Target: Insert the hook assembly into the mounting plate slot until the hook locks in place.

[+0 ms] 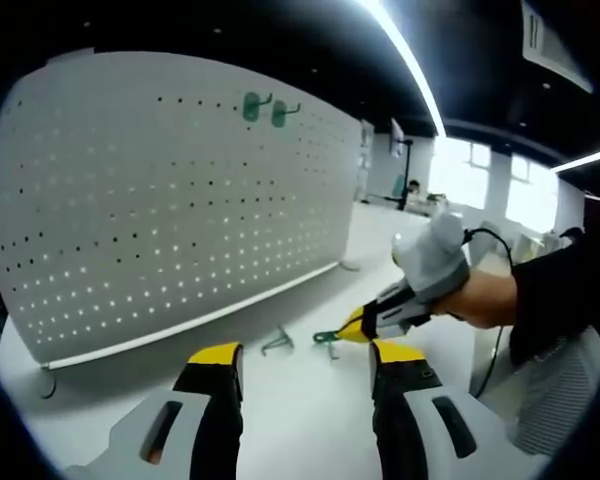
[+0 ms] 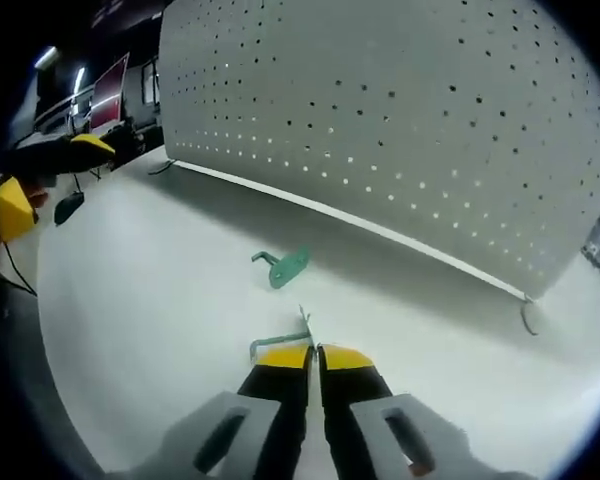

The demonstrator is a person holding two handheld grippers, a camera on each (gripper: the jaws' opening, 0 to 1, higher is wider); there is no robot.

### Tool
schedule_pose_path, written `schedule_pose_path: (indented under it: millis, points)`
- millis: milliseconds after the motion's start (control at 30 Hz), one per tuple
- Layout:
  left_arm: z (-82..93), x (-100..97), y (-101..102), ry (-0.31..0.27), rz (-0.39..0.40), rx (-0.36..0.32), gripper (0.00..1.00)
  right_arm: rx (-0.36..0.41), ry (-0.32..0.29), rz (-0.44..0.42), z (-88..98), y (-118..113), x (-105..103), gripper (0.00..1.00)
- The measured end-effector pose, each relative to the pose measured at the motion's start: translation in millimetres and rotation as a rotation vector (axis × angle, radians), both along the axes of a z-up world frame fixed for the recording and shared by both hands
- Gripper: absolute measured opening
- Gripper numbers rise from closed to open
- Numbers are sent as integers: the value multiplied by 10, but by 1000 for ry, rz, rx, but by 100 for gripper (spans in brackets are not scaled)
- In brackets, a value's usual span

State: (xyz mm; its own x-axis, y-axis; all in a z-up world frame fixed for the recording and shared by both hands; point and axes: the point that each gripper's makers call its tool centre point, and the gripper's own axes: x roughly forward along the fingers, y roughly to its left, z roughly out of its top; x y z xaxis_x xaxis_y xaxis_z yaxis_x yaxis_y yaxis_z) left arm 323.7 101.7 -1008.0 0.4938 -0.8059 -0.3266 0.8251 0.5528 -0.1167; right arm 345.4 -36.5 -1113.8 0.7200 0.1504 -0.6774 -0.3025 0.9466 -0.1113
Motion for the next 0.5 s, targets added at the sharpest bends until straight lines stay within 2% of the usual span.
schedule_pose_path:
  millis: [333, 500]
  points:
    - [-22, -30, -17, 4, -14, 6, 51, -8, -35, -1, 121, 8, 42, 0]
    - [-27, -49, -37, 4, -24, 7, 50, 5, -28, -6, 126, 20, 33, 0]
